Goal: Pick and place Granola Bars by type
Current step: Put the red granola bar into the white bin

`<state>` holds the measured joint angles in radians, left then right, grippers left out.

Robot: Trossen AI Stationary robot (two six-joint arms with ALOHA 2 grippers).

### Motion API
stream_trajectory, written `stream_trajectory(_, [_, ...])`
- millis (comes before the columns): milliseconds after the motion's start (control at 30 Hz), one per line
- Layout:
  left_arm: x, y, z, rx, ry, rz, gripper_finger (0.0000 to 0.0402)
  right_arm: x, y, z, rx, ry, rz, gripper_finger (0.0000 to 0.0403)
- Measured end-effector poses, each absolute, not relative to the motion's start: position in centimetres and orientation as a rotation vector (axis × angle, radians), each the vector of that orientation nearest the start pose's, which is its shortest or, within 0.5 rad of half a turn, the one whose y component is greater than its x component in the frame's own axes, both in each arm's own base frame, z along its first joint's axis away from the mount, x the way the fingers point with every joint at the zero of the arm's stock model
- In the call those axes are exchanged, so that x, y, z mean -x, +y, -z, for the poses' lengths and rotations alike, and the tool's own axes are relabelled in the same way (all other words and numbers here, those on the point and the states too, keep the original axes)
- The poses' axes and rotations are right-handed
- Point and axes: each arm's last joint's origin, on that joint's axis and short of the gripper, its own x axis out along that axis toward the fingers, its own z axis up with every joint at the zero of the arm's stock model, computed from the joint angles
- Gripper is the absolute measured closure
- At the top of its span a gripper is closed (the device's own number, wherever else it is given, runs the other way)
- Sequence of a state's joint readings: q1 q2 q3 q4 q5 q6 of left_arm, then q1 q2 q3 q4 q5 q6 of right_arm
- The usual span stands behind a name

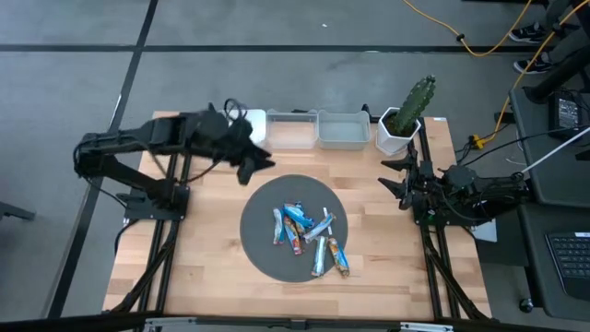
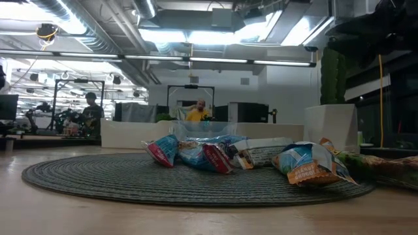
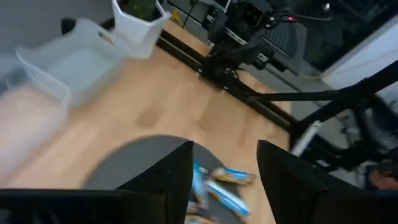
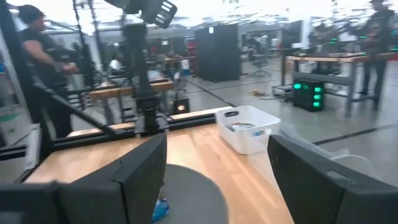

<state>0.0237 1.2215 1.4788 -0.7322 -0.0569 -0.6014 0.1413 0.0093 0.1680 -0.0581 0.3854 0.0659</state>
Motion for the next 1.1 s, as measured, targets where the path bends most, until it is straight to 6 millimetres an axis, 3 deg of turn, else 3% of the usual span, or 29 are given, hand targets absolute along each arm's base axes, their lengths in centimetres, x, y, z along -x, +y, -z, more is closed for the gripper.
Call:
stream_trajectory(167, [-24.5, -2.6, -42.1, 0.708, 0.443, -0.261, 0.0246, -8.4, 0.3, -21.4, -0.088, -0.104, 0.157, 0.0123])
stream_trajectory(333, [-27.3, -5.0, -39.6, 0.797, 0.530, -0.306, 0.0257, -8.4, 0.5, -21.4, -0.089, -0.105, 0.100, 0.0123])
stream_trajectory(500, [-30.3, -6.8, -36.1, 0.917, 0.650, -0.392, 0.0258, -8.4, 0.5, -21.4, -0.090, -0.106, 0.094, 0.0123])
stream_trajectory(633, [-32.3, -7.9, -32.2, 0.926, 0.796, -0.514, 0.0258, -8.4, 0.5, -21.4, -0.083, -0.104, 0.095, 0.0123])
stream_trajectory(800, [-34.0, -8.5, -27.6, 0.937, 0.927, -0.704, 0.0258, -8.4, 0.5, -21.4, -0.066, -0.103, 0.090, 0.0123])
stream_trajectory(1100, [-36.1, -9.3, -22.4, 0.895, 1.110, -0.745, 0.0225, -8.4, 0.6, -21.4, -0.069, -0.103, 0.065, 0.0123])
